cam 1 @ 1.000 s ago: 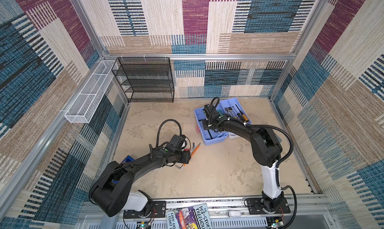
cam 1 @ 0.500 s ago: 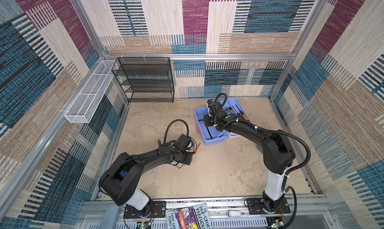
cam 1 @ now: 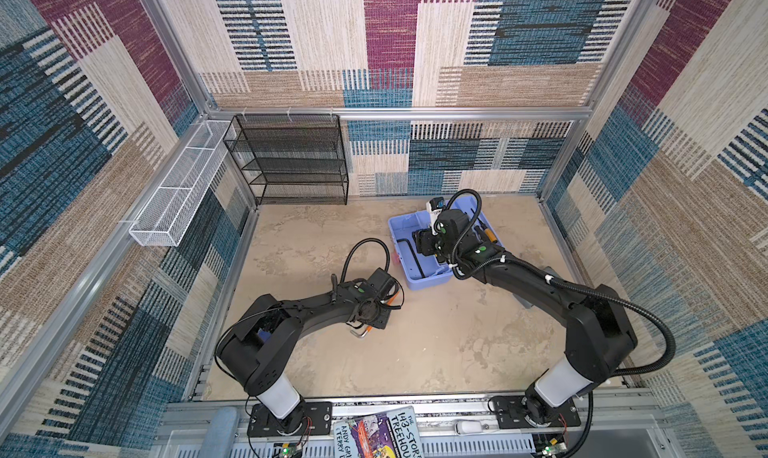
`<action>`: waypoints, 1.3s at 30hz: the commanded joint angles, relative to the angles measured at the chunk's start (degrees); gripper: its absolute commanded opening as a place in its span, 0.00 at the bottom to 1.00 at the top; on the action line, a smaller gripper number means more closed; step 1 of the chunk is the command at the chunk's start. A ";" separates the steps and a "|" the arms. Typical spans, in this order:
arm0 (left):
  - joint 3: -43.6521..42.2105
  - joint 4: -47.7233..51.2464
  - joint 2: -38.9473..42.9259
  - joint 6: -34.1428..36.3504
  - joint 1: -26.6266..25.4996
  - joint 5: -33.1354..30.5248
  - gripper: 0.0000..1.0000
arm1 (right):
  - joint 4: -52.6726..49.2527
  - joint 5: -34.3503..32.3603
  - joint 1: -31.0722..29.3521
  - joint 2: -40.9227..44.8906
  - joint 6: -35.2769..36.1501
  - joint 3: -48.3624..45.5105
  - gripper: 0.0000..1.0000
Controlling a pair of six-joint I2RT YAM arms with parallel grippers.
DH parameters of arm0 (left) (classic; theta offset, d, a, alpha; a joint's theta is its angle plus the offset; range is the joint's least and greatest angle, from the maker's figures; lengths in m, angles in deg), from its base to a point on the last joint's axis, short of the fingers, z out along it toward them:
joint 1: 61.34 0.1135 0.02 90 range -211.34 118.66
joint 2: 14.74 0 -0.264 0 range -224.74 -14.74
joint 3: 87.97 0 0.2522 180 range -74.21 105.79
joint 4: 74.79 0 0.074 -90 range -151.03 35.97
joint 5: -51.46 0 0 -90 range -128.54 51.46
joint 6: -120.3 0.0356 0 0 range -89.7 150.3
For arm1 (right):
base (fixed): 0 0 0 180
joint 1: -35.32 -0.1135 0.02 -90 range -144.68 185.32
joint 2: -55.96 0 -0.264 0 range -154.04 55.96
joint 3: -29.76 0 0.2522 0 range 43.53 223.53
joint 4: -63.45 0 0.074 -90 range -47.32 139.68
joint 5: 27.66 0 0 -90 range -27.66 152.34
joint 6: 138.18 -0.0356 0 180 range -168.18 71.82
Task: Pack the tool kit
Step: 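Release the hex key in the box with right while left grasps the orange hex key, then lift the orange hex key toward the box with left while right withdraws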
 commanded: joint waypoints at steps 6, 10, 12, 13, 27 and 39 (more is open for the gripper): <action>1.00 4.22 -2.30 1.26 -0.89 0.86 0.14 | 10.06 -6.21 0.01 7.91 2.46 -9.57 0.79; 1.23 4.22 -2.86 1.13 -0.98 1.43 0.05 | 11.02 -8.43 0.18 10.49 3.58 -12.67 0.82; 1.22 4.14 -2.57 1.12 -0.98 1.99 0.03 | 12.41 -8.89 0.50 11.95 3.68 -14.85 0.84; 1.19 4.14 -2.40 1.08 -0.98 2.22 0.02 | 13.19 -9.00 0.69 12.68 3.59 -15.84 0.85; 0.88 2.80 2.68 -0.72 -0.93 4.26 0.00 | 23.70 -9.00 2.62 23.22 3.22 -29.00 1.00; 1.14 3.51 7.18 -2.82 -0.98 3.40 0.00 | 29.21 -9.71 3.91 33.35 4.18 -39.18 1.00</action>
